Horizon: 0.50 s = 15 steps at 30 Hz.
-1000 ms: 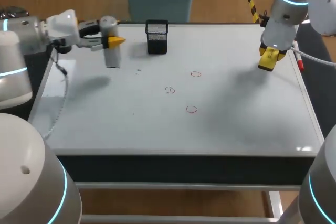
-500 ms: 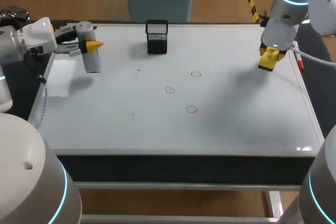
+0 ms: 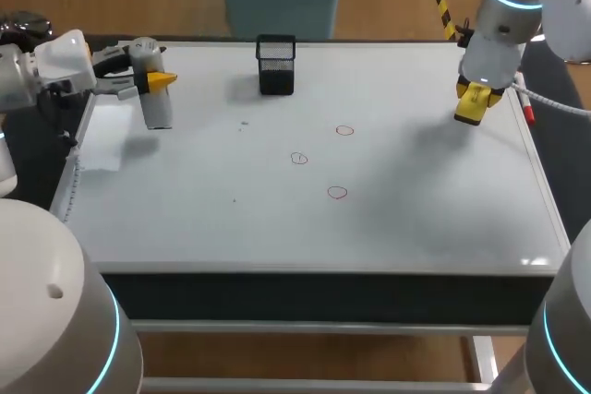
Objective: Pick up the inspection probe, press it on each red-marked spot on the whiteboard one by one, put down the probe, pick up the eraser, and wipe off all the red marks.
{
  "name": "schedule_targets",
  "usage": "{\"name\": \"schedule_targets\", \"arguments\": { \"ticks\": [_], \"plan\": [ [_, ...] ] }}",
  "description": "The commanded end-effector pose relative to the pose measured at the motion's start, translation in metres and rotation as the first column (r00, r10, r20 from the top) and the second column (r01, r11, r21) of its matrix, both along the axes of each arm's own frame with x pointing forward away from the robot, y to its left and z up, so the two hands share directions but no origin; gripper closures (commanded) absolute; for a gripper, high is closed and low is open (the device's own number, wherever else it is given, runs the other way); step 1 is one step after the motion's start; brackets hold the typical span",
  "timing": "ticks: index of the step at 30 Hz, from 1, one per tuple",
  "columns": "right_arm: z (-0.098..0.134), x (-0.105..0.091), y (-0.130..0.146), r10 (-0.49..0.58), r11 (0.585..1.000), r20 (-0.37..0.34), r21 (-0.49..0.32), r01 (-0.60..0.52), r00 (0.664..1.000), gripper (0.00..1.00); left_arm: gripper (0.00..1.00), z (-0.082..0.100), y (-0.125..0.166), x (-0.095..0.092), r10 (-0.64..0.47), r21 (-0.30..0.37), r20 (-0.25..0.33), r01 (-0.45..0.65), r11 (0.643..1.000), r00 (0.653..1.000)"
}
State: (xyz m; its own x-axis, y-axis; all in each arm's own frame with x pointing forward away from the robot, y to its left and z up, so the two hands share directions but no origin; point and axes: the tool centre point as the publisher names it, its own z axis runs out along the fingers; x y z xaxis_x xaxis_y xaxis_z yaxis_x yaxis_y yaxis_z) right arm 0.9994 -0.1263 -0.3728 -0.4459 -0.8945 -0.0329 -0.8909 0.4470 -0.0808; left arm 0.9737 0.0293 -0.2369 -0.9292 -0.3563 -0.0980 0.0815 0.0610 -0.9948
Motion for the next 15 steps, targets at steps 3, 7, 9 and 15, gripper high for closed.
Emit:
{"name": "schedule_targets", "arguments": {
  "ticks": [3,7,9,15],
  "plan": [
    [0.001,0.0,0.0,0.002,1.0,-0.001,-0.005,-0.002,1.0,1.0,1.0,0.001,0.0,-0.001,0.002,0.0,0.001,-0.002,1.0,1.0],
    [0.003,-0.011,0.029,0.064,0.998,0.015,-0.03,-0.063,0.998,1.0,1.0,0.001,0.0,-0.001,0.002,0.0,0.001,-0.002,1.0,1.0],
    [0.001,-0.019,0.048,0.082,0.996,0.017,-0.034,-0.082,0.996,1.0,1.0,0.001,0.0,-0.001,0.002,0.0,0.001,-0.002,1.0,1.0],
    [-0.001,-0.038,0.108,0.142,0.99,0.024,-0.016,-0.141,0.99,1.0,1.0,0.001,0.0,-0.001,0.002,0.0,0.001,-0.002,1.0,1.0]
  ]
}}
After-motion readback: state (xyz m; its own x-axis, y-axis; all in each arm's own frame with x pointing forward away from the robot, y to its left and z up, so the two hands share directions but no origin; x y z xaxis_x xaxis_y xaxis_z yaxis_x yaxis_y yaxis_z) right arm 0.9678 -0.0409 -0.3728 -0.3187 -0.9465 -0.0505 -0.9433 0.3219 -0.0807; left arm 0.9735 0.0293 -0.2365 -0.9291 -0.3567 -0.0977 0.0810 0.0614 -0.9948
